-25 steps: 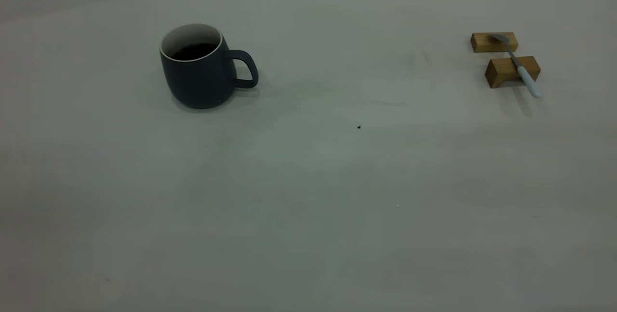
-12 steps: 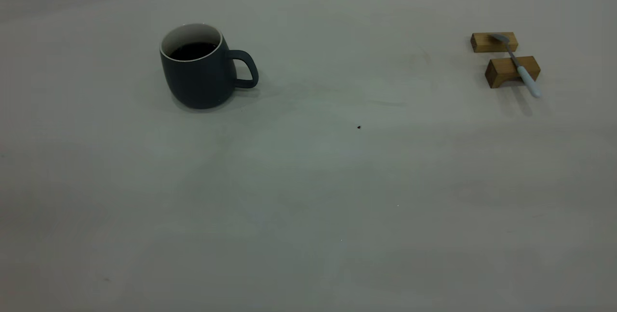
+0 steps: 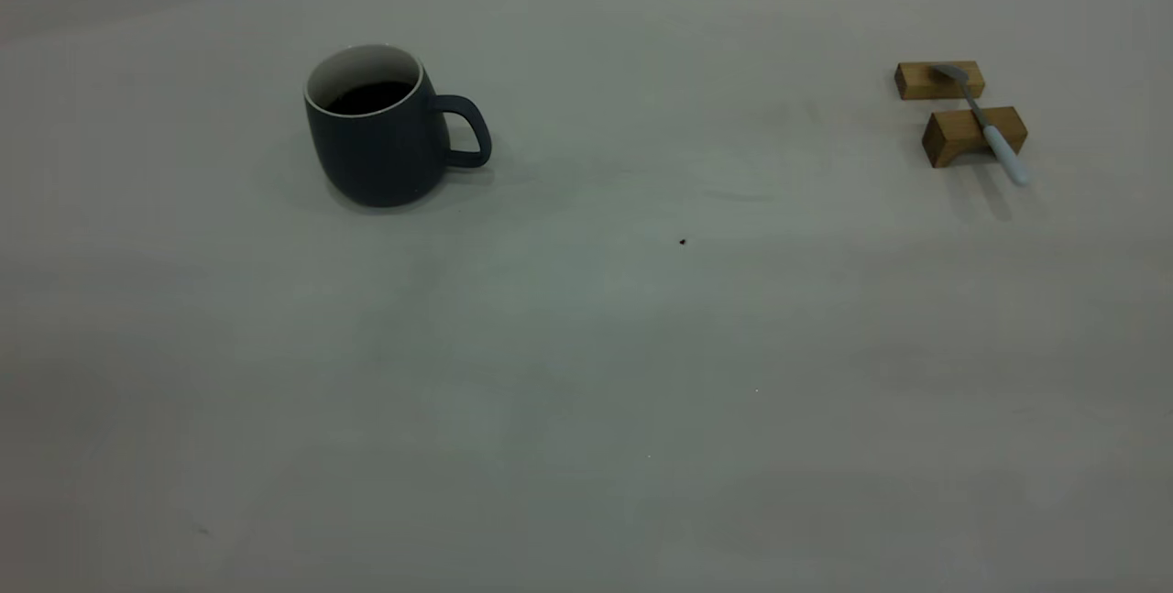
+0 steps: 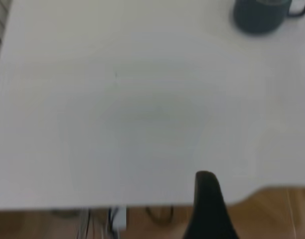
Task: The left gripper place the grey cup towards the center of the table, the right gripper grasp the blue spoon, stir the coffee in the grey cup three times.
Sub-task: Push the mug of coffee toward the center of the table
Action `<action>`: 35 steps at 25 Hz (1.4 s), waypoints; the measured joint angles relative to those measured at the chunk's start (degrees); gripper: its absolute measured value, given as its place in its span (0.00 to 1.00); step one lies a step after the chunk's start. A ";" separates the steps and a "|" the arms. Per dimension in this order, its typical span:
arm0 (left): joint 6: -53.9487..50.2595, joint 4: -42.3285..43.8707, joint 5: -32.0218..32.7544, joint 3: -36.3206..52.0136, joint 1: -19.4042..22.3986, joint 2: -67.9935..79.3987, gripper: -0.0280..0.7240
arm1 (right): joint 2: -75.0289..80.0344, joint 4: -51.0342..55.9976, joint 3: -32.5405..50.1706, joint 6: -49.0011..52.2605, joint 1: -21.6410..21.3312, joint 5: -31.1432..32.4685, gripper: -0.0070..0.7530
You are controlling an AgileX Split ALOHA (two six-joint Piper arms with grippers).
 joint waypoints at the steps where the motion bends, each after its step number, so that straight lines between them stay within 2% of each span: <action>1: 0.00 0.04 -0.21 -0.44 0.00 3.03 0.82 | 0.00 0.00 0.00 0.00 0.00 0.00 0.32; 5: 0.12 0.75 -4.35 -2.44 0.00 17.44 0.82 | 0.00 0.00 0.00 0.00 0.00 0.00 0.32; 12: 0.12 0.23 -21.75 -7.70 0.00 45.05 0.82 | 0.00 0.00 0.00 0.00 0.00 0.00 0.32; 16: -0.45 0.02 -27.50 -13.88 0.00 61.98 0.82 | 0.00 0.00 0.00 0.00 0.00 0.00 0.32; 24: 4.35 0.02 -30.44 -30.15 0.00 89.95 0.82 | 0.00 0.00 0.00 0.00 0.00 0.00 0.32; 31: 10.00 0.02 -30.41 -45.05 0.06 107.50 0.82 | 0.00 0.00 0.00 0.00 0.00 0.00 0.32; 35: 14.60 -0.46 -28.33 -55.05 0.18 116.24 0.82 | 0.00 0.00 0.00 0.00 0.00 0.00 0.32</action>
